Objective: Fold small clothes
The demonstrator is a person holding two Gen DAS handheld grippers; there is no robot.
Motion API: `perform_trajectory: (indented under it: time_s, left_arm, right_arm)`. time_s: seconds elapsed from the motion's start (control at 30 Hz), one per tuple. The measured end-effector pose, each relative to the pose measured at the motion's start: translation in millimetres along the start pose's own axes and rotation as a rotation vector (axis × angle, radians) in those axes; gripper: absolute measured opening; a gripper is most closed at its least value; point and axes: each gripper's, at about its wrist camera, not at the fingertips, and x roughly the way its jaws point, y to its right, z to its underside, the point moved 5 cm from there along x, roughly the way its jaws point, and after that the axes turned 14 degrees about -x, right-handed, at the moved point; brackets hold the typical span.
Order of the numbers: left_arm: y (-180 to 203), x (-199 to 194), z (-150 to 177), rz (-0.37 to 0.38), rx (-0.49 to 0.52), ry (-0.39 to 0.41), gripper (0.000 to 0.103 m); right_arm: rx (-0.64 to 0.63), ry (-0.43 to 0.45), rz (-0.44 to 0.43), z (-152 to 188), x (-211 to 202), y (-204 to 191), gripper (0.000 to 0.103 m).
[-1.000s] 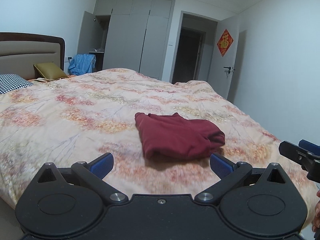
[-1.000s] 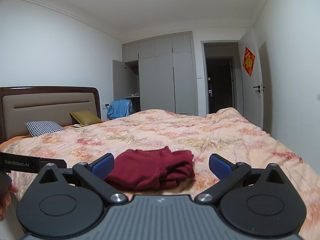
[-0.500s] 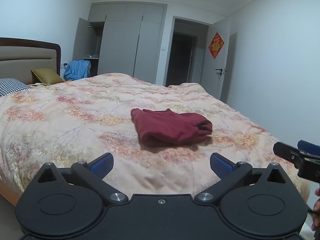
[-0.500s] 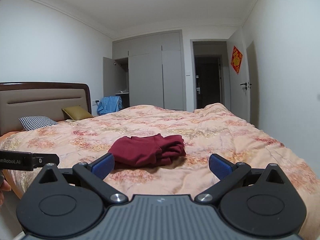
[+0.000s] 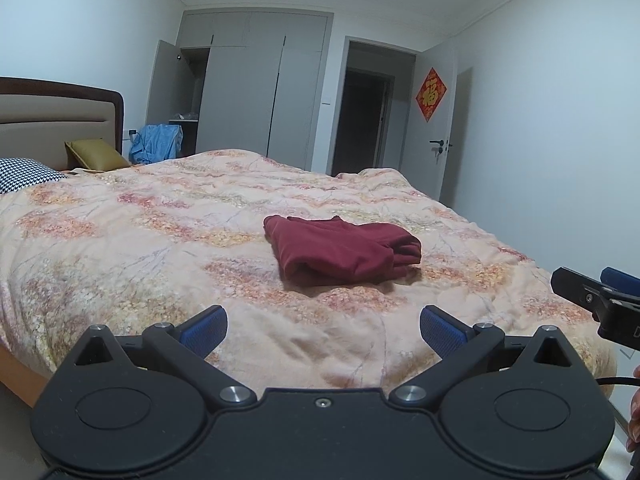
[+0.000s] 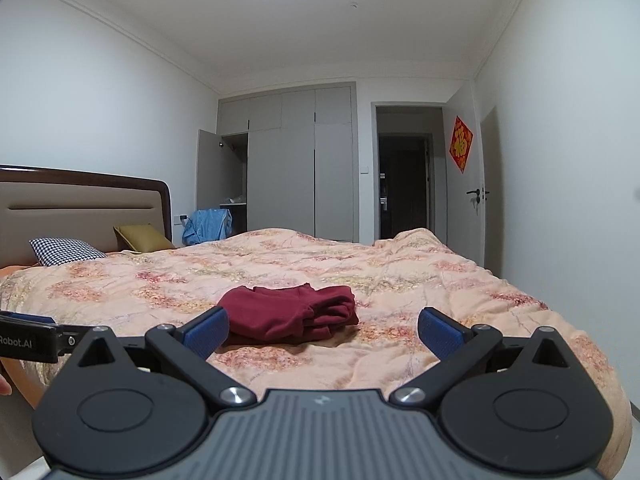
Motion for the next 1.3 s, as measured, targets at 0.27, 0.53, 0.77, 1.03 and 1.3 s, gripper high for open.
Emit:
perform_trajectory:
  time_s: [0.27, 0.53, 0.77, 1.03, 1.3]
  left_arm:
    - [-2.2, 1.3, 0.7, -0.007, -0.011, -0.006, 0.102]
    - [-0.2, 1.7, 2.6, -0.007, 0.001, -0.009, 0.102]
    - [0.0, 2.0, 2.7, -0.007, 0.001, -0.010, 0.102]
    - [-0.1, 4.7, 5.4, -0.038, -0.006, -0.025, 0.102]
    - [-0.9, 6.1, 8.7, -0.070, 0.009, -0.034, 0.102]
  right_arm:
    - [-0.006, -0.005, -0.001, 1.2, 1.0, -1.0, 0.103]
    - [-0.013, -0.003, -0.003, 1.0, 1.4, -1.5, 0.103]
    - [-0.007, -0.002, -0.001, 3.2, 2.6, -1.3, 0.103]
    - [-0.007, -0.002, -0.002, 3.7, 3.0, -1.3, 0.103]
    - [-0.007, -0.003, -0.002, 3.5, 2.9, -1.7, 0.103]
